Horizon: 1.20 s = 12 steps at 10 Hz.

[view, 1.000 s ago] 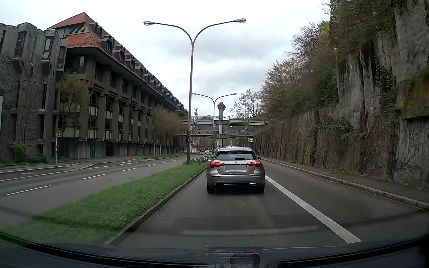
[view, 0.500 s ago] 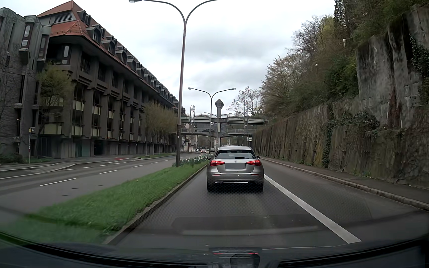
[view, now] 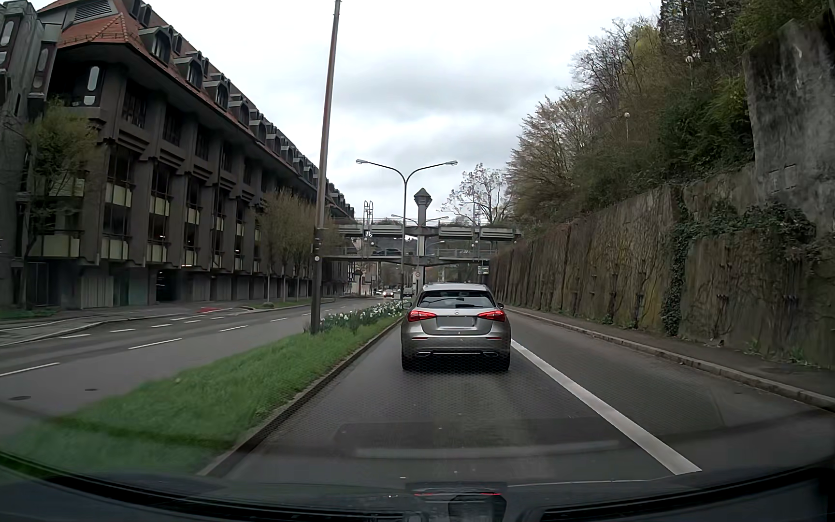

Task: Follow the waypoints while adhering to traffic rules and regulations

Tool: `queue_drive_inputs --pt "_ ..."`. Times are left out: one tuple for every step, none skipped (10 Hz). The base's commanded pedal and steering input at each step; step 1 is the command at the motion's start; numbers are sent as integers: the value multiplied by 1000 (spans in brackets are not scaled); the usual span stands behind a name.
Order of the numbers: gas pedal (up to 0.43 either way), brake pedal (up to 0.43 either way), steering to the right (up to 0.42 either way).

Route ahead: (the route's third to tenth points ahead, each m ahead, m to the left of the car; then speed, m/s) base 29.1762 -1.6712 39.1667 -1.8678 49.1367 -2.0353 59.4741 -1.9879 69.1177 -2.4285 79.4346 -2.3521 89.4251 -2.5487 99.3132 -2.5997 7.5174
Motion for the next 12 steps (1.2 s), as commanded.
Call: queue_drive_inputs --pt "87 0 5" --pt "87 0 5" --pt "87 0 5" --pt "87 0 5" --pt "87 0 5" --pt "87 0 5" --pt "87 0 5" --pt "87 0 5" --pt "79 0 5" --pt "79 0 5" --pt "79 0 5" --pt "79 0 5"
